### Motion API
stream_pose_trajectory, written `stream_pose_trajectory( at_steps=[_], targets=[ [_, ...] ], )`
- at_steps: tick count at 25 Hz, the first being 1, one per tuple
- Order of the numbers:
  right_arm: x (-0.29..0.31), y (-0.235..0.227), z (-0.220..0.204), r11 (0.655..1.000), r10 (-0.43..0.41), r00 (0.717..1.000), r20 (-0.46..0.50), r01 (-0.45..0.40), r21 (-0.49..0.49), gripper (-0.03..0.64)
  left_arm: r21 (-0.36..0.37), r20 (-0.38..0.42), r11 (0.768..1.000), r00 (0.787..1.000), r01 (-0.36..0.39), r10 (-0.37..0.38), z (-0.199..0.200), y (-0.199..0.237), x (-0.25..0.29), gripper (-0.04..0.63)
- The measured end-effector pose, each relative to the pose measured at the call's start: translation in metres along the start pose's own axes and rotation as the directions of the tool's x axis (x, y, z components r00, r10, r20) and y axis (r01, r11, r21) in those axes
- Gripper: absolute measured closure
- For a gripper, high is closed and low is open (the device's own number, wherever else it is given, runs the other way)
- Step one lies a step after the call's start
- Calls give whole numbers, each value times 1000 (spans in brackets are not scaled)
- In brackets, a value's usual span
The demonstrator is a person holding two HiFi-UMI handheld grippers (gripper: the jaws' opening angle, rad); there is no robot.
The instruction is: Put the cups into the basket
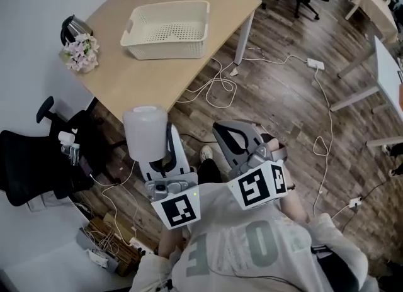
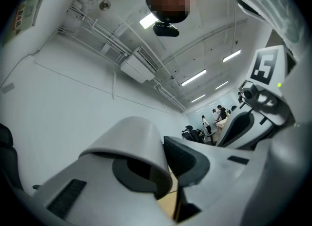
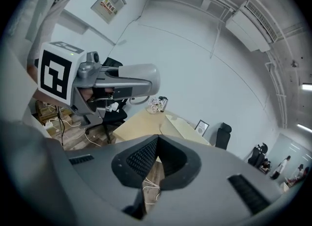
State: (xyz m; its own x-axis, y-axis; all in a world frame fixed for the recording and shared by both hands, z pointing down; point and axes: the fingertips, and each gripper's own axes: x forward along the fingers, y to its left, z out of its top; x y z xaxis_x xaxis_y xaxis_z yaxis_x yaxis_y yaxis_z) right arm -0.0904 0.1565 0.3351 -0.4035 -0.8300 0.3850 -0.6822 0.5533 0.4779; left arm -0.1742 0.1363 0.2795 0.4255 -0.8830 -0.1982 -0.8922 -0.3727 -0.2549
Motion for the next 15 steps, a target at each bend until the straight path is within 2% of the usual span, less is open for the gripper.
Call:
stream_pose_trajectory(
  at_steps=[2,6,9,15],
  targets=[
    [32,-15,13,1000,10,1000,-2,-10,11,618,20,1,1000,1000,6,-6,-10,22,26,535],
    [95,-44,36,993,52,998,26,-54,102,618,22,5,999,999,44,-44,-24,59,75,535],
    [129,-66,43,994,25,1000,14,-27,107,618,14,-6,997,997,74,-74,-37,80,103,535],
    [173,-96,40,989,37,999,3,-37,142,618,-16,-64,998,996,61,-62,-66,101,141,535]
  ],
)
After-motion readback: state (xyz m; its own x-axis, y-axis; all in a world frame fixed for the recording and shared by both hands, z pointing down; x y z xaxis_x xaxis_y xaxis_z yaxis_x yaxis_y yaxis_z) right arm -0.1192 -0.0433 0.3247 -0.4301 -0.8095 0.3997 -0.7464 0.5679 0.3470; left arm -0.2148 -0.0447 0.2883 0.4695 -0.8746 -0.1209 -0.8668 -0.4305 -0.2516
